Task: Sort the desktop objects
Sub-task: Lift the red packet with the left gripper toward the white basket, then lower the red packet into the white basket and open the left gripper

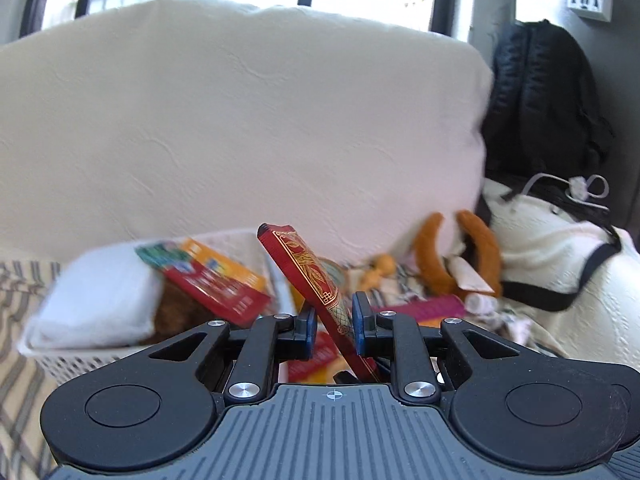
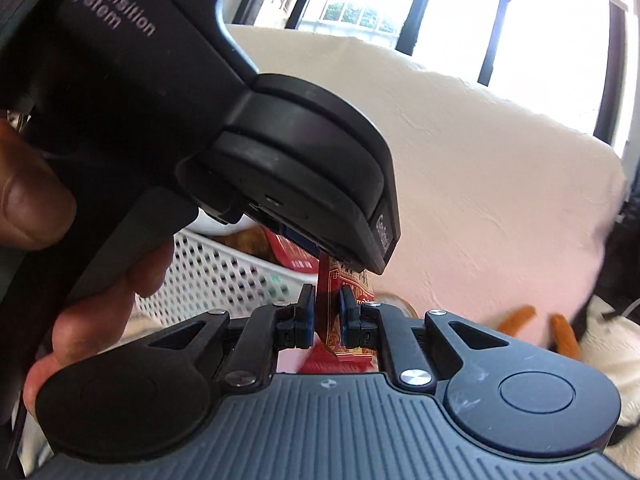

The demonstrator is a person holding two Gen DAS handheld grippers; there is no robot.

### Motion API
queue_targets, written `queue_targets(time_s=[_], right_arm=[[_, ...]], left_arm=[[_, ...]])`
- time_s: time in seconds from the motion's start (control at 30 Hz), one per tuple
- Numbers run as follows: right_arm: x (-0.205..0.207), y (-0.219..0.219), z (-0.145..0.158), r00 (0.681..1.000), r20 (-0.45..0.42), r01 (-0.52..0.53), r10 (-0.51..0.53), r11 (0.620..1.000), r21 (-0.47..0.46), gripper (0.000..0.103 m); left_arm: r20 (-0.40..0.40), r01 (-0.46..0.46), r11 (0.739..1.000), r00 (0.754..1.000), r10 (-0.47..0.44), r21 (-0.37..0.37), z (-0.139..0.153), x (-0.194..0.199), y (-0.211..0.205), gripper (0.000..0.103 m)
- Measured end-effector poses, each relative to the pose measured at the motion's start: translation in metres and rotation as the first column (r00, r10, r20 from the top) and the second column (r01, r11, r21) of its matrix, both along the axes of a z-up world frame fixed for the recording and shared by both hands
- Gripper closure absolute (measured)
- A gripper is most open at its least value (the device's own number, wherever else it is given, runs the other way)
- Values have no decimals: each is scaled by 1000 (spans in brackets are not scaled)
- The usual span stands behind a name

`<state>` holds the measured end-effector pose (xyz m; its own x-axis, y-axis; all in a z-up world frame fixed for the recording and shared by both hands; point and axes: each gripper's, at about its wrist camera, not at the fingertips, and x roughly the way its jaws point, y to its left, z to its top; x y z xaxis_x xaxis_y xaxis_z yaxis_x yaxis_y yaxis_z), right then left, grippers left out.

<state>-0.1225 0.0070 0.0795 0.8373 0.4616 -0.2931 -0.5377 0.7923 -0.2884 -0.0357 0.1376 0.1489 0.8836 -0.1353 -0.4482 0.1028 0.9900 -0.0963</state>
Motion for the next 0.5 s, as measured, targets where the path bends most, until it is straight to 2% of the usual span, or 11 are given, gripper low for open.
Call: queue_targets(time_s=[0.33,0.4,0.5], right_arm=[[70,49,37,997,-25,-70,73,992,107,89],[88,58,37,994,-58,-82,91,987,140,89],[112,70,25,987,-121,-86,109,980,178,90]], left_arm=[[25,-65,994,998,63,84,48,60,50,85],[9,-76,991,997,76,108,49,77,60,84],[-19,-102,985,994,105,140,34,102,72,81]])
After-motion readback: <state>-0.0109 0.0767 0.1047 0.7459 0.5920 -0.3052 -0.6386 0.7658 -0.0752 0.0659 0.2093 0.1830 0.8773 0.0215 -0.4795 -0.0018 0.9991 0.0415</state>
